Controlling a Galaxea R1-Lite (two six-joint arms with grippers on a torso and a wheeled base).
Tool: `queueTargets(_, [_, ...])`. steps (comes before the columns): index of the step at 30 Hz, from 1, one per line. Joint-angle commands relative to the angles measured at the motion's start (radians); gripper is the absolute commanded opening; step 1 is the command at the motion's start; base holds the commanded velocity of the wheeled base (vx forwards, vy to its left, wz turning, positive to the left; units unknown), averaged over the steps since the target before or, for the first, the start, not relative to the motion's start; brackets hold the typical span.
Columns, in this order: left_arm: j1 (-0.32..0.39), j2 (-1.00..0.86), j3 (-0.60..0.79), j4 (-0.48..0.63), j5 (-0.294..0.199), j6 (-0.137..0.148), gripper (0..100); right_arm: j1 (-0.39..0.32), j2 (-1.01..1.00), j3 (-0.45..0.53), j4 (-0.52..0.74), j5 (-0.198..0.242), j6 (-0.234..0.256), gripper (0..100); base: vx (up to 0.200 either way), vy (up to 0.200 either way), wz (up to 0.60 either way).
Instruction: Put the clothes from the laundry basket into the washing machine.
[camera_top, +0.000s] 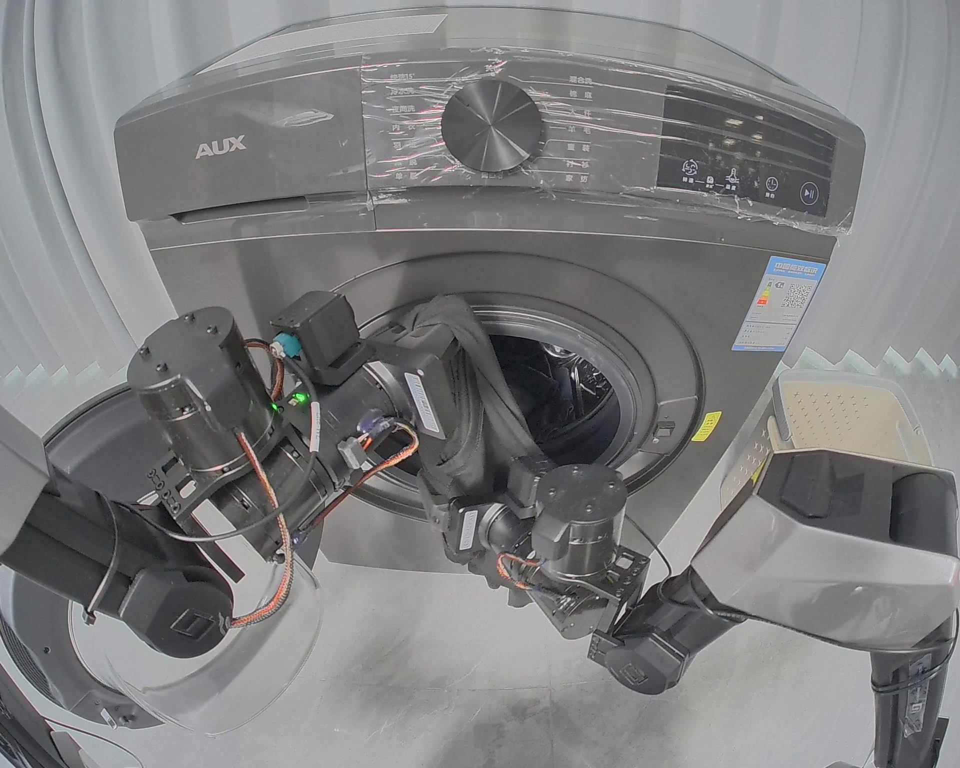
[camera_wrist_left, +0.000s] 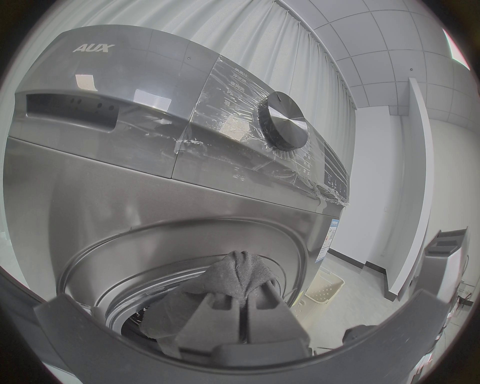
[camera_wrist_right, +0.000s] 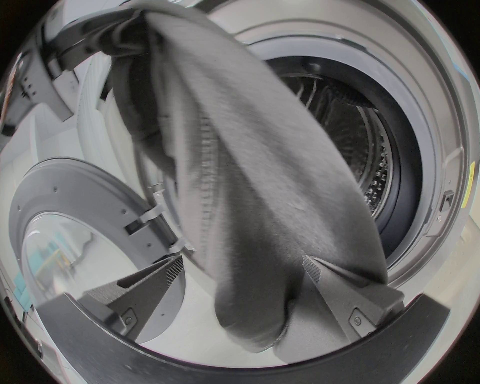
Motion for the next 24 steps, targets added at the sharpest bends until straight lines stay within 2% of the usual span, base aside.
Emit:
queueTargets(1, [0.002,-0.016,0.008,-0.001,0.001,0.000,0,-0.028,0.002,0.001,0.002,0.000,0.000,100,0.000,0.000,0.00])
queueTargets(12, [0.005,-0.017,0.024,-0.005,0.001,-0.006,0,-0.054,0.009,-0.002,0.002,0.000,-0.003,100,0.000,0.000,0.00])
queueTargets(13, [0.005,-0.016,0.024,-0.005,0.001,-0.006,0,-0.052,0.009,-0.001,0.002,0.000,-0.003,0,0.000,0.000,0.00])
queueTargets(18, [0.011,-0.014,0.029,-0.008,0.001,-0.006,0,-0.034,-0.004,0.016,0.000,0.000,-0.009,0,0.000,0.000,0.00])
queueTargets(24, [0.041,-0.011,0.041,-0.011,-0.001,-0.003,0,0.012,-0.072,0.107,-0.001,0.003,-0.015,0,0.000,0.000,0.00])
